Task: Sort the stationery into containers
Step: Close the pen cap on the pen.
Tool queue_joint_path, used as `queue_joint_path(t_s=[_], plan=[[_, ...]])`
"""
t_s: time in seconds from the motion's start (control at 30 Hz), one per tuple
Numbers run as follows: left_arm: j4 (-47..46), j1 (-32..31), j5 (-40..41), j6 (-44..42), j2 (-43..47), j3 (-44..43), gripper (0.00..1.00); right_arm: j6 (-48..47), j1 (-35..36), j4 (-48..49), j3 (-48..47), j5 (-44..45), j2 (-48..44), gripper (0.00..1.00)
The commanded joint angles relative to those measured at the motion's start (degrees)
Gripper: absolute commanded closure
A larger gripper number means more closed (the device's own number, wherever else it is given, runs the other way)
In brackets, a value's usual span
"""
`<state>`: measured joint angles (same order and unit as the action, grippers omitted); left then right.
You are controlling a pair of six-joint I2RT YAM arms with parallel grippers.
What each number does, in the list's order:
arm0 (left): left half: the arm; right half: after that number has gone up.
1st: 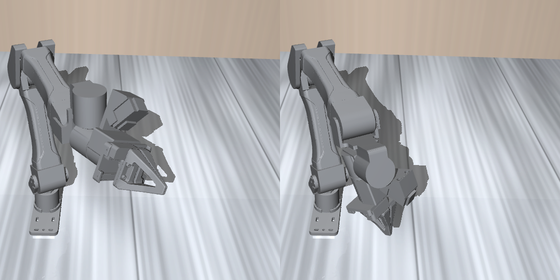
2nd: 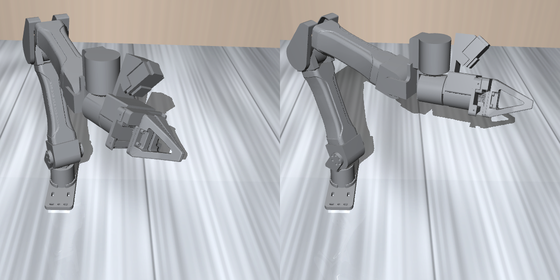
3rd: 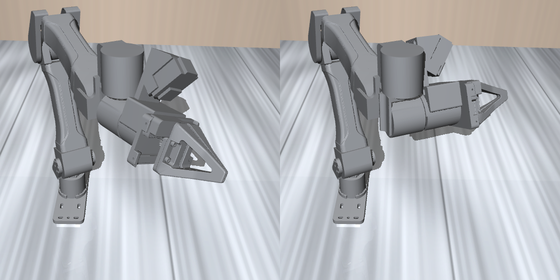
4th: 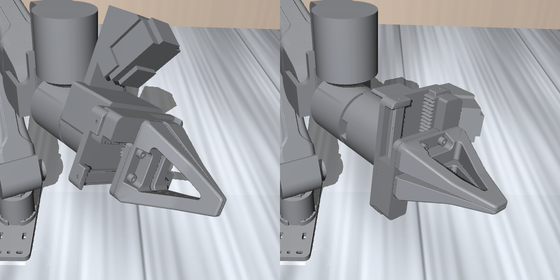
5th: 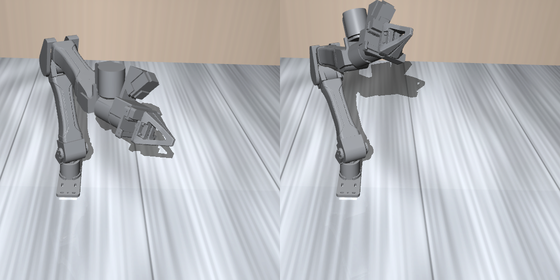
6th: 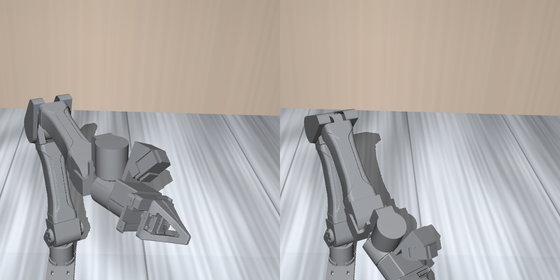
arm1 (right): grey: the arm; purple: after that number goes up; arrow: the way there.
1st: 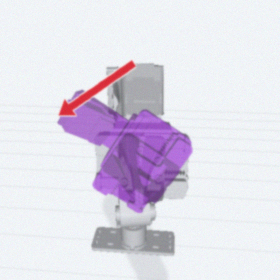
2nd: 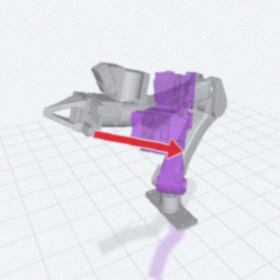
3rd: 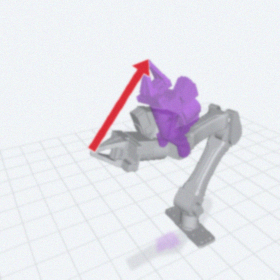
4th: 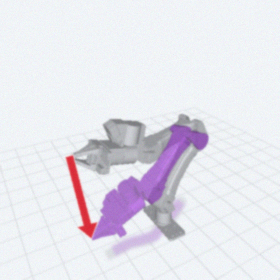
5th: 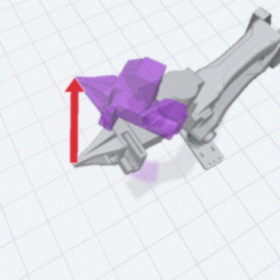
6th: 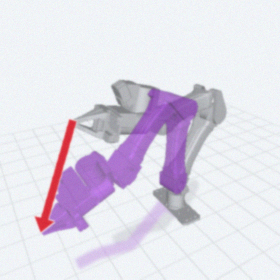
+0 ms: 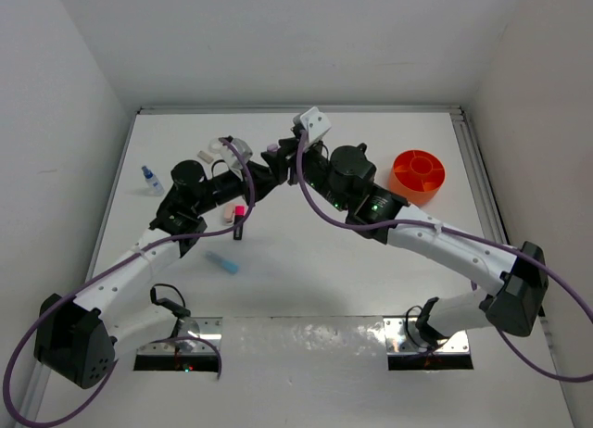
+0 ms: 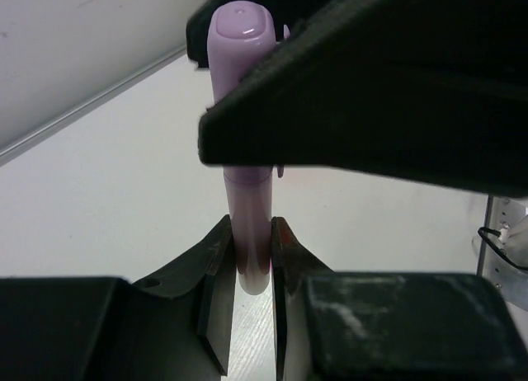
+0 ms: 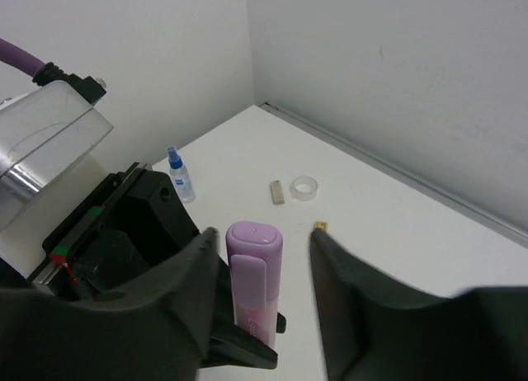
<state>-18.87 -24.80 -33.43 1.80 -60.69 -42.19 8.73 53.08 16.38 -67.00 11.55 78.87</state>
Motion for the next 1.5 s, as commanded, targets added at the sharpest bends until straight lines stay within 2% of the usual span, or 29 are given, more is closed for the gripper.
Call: queue_joint_path(t_s=[0.0,0.03,0.07,0.1,0.27,0.47,0.63,0.97,1.47], plan=[[-2.7,-0.5,0.6,0.0,1.4,-0.4,1.00,1.4,0.1,1.6,-1.3,0.9,0.4,0.60],[-2.6,-0.5,0.5,0.0,1.4,-0.4,1.00,1.5,0.1,1.5,-1.3,0.8,0.6,0.70],[-2.6,-0.5,0.4,0.0,1.4,-0.4,1.00,1.6,0.1,1.5,-1.3,0.9,0.7,0.93],[-2.7,-0.5,0.6,0.0,1.4,-0.5,1.00,1.7,0.1,1.5,-1.0,1.0,1.0,1.00],[-7.1,1.1,4.7,2.2,1.5,-1.1,1.00,1.5,0.3,0.5,2.9,0.5,0.5,1.00],[-14.3,2.6,3.6,4.3,0.0,-2.6,1.00,1.7,2.1,0.1,11.4,2.5,1.0,1.00],[-14.7,3.0,3.7,4.0,-0.2,-3.0,1.00,1.8,4.8,0.8,16.7,5.3,1.5,1.00],[-17.2,4.2,3.2,4.5,0.2,-2.4,1.00,8.0,7.1,4.1,26.3,6.8,3.3,1.00],[-20.1,5.2,3.6,6.6,0.0,-1.0,1.00,11.1,11.1,4.1,31.7,7.2,8.4,1.00]])
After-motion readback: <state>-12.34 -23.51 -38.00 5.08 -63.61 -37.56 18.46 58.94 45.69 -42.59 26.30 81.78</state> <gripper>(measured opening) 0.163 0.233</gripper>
